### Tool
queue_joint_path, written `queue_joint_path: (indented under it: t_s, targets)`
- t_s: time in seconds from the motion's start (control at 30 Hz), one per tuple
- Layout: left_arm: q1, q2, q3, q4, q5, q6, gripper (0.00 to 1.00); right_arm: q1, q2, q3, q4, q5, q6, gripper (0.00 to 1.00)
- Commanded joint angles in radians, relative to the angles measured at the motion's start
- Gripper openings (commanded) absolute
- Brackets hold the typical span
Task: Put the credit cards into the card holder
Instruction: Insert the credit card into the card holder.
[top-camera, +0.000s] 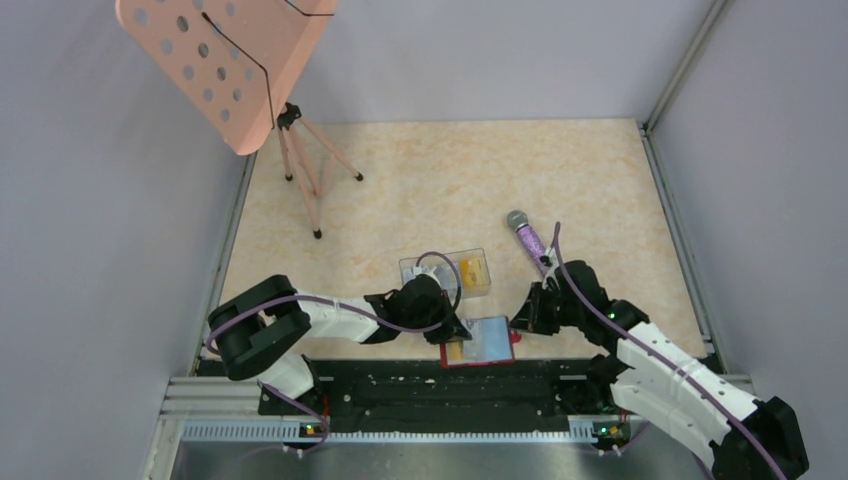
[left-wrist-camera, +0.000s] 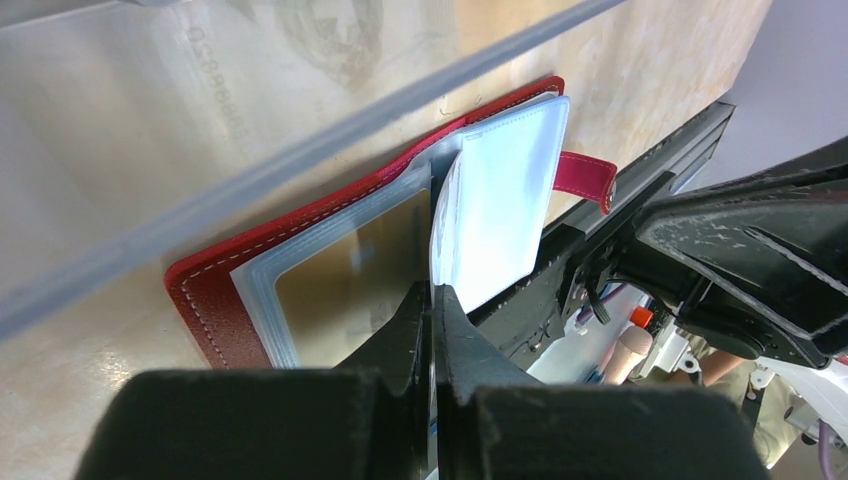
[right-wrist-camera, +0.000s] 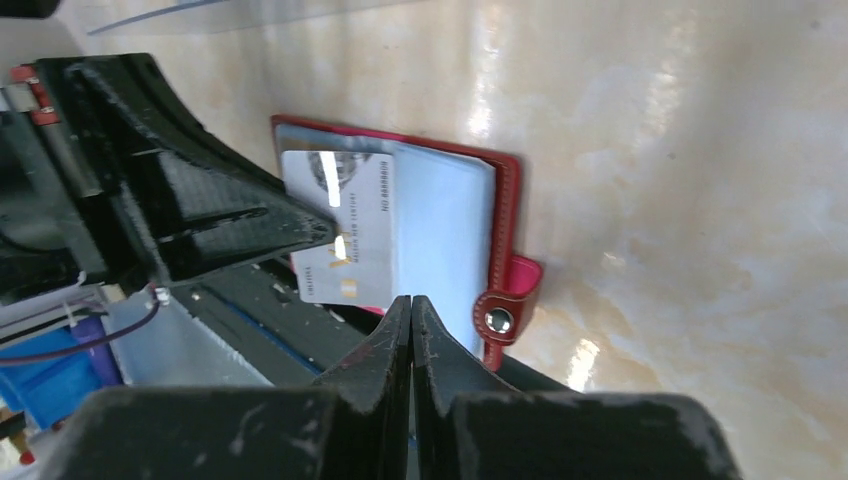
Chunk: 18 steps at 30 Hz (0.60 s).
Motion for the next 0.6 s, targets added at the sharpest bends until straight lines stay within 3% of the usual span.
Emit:
queue_joint_path:
  t_s: [0.0,0.37,0.57]
  targets:
    - [-0.011,0.024,-0.005,-0.051,-0.031,0.015,0.00,0.000,-0.018,-0.032,0.136,-0.082,0.026,0.00]
    - [-0.010,0.017,-0.012,-0.043,-0.029,0.014,0.00,0.002,0.166,-0.063,0.074,0.068,0.043,0.00]
    - [-0.010,0.028,-0.038,0.082,0.007,-0.003,0.00,0.002,0.191,-0.081,0.088,0.080,0.045,0.00]
